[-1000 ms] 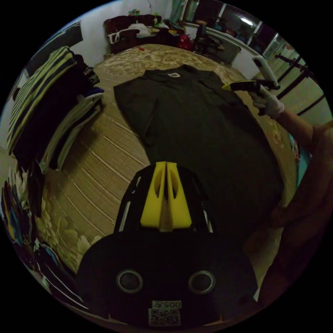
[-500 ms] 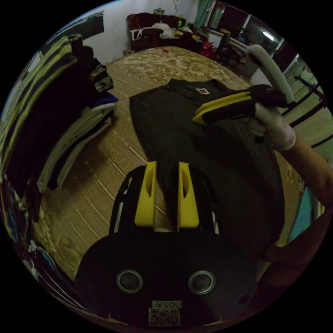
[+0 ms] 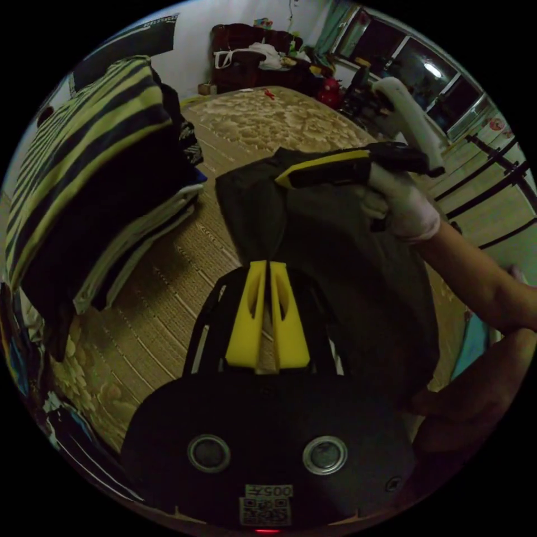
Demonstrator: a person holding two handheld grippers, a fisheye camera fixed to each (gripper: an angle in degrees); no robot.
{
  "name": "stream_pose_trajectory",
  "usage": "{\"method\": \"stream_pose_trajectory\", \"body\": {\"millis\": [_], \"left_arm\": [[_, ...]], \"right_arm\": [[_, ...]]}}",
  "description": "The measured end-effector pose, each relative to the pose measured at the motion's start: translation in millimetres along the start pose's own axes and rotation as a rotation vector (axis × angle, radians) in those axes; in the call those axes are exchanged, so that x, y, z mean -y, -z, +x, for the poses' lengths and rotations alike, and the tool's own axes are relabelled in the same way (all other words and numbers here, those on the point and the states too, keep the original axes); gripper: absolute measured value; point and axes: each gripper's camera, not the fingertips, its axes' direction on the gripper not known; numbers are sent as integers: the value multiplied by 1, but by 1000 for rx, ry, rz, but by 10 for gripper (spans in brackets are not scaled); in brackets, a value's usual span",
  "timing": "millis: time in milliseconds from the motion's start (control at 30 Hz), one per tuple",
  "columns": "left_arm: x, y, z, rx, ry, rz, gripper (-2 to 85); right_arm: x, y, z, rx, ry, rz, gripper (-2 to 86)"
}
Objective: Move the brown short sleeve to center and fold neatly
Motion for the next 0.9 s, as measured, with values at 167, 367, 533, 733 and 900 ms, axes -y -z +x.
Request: {"method": "stream_pose_trajectory", "body": {"millis": [167,367,533,733,900], "left_arm": [[-7,-5,1,-143,-14,34,-2],[-17,-53,23,-210,-54,-62,-6],[-37,-74,38,-128,-30,-53,-7],[-56,-86,54,-4,-19,12,-7],[-62,-118,63,-22,9,-21,-6]], "right_arm": [[-26,8,24,39,-72,51,-12],[-78,1,54,9,-149,24,-9],[-122,-5,72,-54,-217,4,-9],[-183,5,66,122,-97,83,-10],[-232,-43,59,136,-40,-149,-12]]}}
